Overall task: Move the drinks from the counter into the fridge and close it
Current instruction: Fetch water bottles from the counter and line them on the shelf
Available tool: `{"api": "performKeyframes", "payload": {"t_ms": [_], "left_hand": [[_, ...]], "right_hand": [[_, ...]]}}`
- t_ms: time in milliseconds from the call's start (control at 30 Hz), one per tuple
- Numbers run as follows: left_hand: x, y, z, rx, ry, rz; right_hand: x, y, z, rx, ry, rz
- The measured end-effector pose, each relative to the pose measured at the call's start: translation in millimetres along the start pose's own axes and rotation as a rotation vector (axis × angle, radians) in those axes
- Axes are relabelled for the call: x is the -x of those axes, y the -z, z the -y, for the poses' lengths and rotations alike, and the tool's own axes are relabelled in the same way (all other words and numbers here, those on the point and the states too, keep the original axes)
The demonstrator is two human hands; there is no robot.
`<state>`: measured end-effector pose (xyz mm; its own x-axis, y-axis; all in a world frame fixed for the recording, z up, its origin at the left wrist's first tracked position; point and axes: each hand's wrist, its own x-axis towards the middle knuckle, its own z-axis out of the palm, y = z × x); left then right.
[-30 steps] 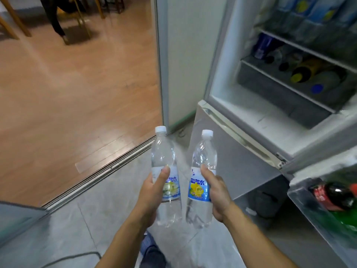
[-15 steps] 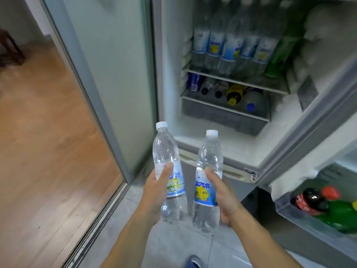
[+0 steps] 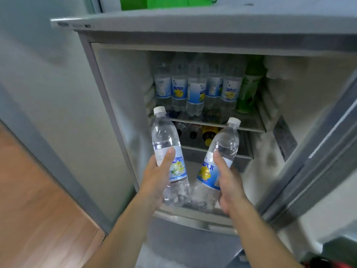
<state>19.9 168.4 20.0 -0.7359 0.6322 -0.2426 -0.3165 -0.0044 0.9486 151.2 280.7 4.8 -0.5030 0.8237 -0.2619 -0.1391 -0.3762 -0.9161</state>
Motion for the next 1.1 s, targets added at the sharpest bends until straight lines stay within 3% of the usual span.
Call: {"api": "performKeyframes", "payload": {"t_ms": [233, 533, 733, 933, 1100], "left_hand": [[-84, -23, -46, -0.098, -0.302, -0.092], [-177, -51, -102, -0.180, -0.589, -0.075], [-211, -63, -105, -0.163, -0.699, -0.020], [-227, -67, -96, -0.164, -0.704, -0.015], [-221, -61, -92, -0.305, -0.733, 0.005]], "right_hand": [[-61, -19, 46, -0.051, 0.237, -0.116], [-139, -56, 108, 0.138, 0.605, -0.221], [-191, -68, 113, 0.197, 0.639, -0.306], [-211, -92, 111, 0.297, 0.658, -0.405], [-202, -87, 102, 0.302, 0.687, -0.361]]}}
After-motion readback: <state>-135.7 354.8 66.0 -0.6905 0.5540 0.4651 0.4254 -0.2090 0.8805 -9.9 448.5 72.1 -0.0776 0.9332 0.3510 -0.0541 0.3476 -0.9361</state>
